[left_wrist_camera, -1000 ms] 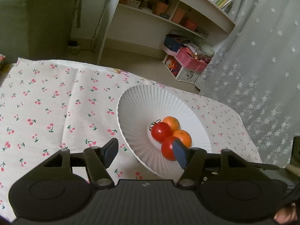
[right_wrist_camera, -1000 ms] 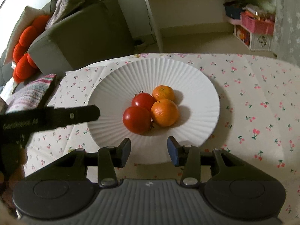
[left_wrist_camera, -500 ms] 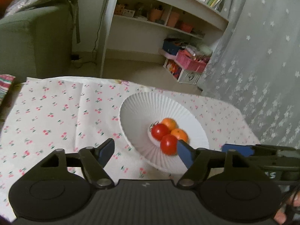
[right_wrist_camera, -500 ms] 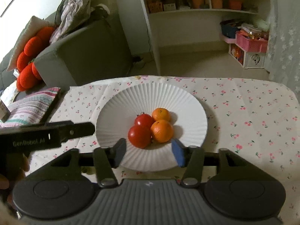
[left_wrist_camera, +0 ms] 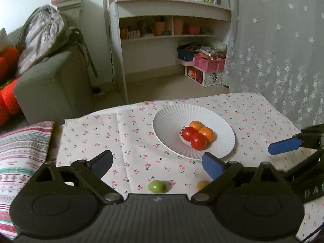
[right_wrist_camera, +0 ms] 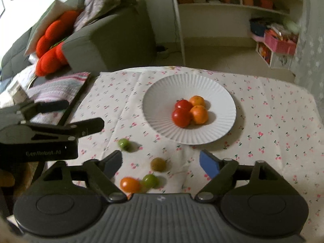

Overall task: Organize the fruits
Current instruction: 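Withdraw both tools from the plate toward the orange cherry tomatoes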

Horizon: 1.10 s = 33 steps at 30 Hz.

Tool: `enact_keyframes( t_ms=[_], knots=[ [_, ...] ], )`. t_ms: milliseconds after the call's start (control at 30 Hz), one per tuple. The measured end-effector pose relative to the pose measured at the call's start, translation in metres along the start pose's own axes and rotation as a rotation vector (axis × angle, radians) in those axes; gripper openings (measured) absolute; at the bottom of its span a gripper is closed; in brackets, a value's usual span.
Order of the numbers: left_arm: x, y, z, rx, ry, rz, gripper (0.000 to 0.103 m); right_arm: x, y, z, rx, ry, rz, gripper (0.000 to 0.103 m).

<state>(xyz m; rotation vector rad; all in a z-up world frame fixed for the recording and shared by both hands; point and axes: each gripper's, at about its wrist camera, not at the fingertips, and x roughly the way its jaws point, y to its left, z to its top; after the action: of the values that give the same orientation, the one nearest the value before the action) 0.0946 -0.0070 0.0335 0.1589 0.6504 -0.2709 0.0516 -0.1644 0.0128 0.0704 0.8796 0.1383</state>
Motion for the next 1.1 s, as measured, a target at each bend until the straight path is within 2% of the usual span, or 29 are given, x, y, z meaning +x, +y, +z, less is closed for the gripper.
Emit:
enact_keyframes(
  t_ms=[133,300,500,667,800,900,1033,1100],
  knots=[
    [-0.014,0.001,-0.008,-0.001,0.002,-0.022,0.085,-0.008,0.015,-0.01,-0.04,0.028,-0.019,0.091],
    [-0.021,-0.005,-0.021,0.031,0.009,-0.031,0.085,-0.014,0.018,-0.023,-0.005,0.007,0.04,0.096],
    [-0.016,-0.007,-0.035,0.048,0.066,-0.043,0.085,-0.009,0.018,-0.037,0.012,0.037,0.088,0.097],
    [-0.012,-0.008,-0.041,0.08,0.083,-0.033,0.087,-0.008,0.019,-0.046,0.011,0.048,0.091,0.099],
    [0.0,-0.003,-0.046,0.048,0.122,-0.044,0.087,-0.002,0.022,-0.055,-0.004,0.078,0.111,0.098],
    [0.008,0.001,-0.049,0.007,0.154,-0.068,0.087,0.007,0.027,-0.061,-0.027,0.11,0.108,0.09],
    [0.025,0.009,-0.053,-0.053,0.188,-0.112,0.086,0.014,0.027,-0.065,-0.028,0.108,0.078,0.08],
    [0.034,0.01,-0.055,-0.08,0.205,-0.145,0.081,0.02,0.024,-0.066,-0.01,0.11,0.067,0.079]
  ],
)
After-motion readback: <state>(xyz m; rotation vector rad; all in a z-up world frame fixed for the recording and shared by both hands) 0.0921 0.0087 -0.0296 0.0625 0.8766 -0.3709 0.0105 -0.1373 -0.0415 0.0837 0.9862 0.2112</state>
